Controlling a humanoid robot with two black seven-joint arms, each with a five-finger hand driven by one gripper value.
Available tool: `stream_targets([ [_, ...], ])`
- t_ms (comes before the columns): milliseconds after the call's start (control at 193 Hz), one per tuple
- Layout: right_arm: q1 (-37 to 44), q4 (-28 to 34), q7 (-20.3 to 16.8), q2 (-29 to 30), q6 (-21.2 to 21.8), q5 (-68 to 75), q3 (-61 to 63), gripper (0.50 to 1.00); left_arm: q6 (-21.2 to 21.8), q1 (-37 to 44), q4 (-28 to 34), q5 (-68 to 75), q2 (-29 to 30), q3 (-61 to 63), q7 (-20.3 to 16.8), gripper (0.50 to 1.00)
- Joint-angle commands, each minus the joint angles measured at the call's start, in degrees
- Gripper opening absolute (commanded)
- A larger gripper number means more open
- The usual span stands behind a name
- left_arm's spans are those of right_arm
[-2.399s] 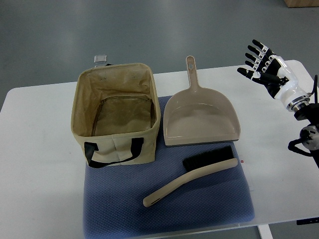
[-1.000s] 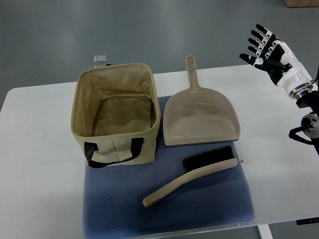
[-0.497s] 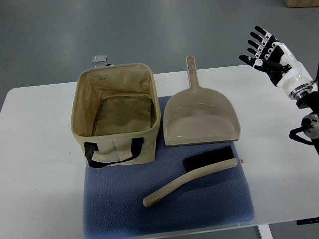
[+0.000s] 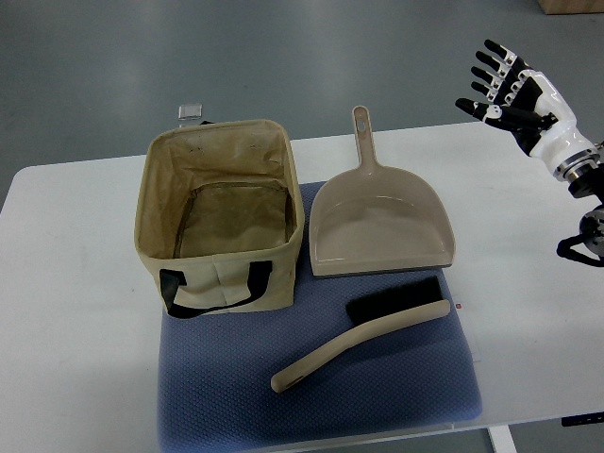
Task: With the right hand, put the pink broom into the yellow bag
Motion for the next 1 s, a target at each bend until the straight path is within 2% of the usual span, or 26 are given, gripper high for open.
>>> stream_targets([
  [0,0.3,0.2,0.22,-0.83,1.63,-0.16,-0.15,0.948,0.0,0.0,0.0,0.0,0.0,0.0,0.0,1.0],
  [342,1.09,5.12,0.66,-2.41,5.5,-7.71,-1.56,0.948,0.0,0.0,0.0,0.0,0.0,0.0,0.0,1.0],
  [466,2.41,8.11,4.61,-6.8,5.68,-12.63,-7.0,0.948,0.0,0.0,0.0,0.0,0.0,0.0,0.0,1.0],
  [782,9.61,18.47,11.11,-18.49,5.85,-24.58,-20.89,0.948,0.0,0.0,0.0,0.0,0.0,0.0,0.0,1.0],
  [995,16.11,25.33,14.89,-22.54,5.85,-34.87,-31.43,0.948,0.0,0.0,0.0,0.0,0.0,0.0,0.0,1.0],
])
